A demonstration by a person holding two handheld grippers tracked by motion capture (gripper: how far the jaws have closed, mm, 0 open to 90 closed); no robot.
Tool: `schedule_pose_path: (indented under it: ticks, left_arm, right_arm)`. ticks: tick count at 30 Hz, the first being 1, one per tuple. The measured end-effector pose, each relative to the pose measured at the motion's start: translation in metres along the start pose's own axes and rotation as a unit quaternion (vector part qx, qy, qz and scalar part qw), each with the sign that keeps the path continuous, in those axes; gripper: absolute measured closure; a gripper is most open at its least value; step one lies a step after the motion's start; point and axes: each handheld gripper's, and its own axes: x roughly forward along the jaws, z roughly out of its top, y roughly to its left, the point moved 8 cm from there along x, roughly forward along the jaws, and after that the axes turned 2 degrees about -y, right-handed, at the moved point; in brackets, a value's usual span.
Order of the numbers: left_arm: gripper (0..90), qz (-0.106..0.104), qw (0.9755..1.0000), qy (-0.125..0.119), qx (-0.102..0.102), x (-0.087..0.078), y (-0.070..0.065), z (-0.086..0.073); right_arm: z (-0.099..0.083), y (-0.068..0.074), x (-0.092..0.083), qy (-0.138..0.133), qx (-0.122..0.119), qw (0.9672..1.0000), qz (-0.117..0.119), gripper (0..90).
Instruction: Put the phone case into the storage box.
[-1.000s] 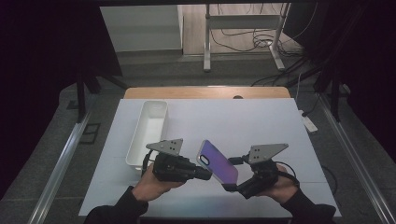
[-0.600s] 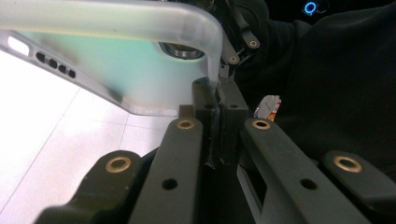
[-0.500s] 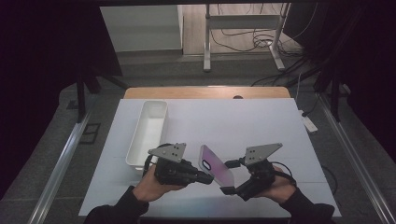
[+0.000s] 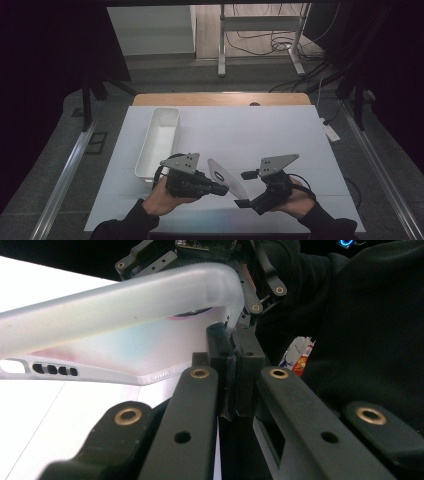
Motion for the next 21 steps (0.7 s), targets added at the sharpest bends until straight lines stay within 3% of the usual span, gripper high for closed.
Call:
schedule_pose_path:
  ticks: [15,21]
  left_arm:
    - [88.2,0.034,0.9989,0.025,-0.019,-0.001,0.008,-0.002]
    - [88.2,0.058,0.9971,0.037,-0.033,-0.004,0.015,-0.003]
  right_arm:
    - [-0.007,-0.012,0.002,0.028,0.016,0.9977,-0.060,0.7]
    - [-0.010,-0.017,-0.001,0.037,0.018,0.9958,-0.081,0.0]
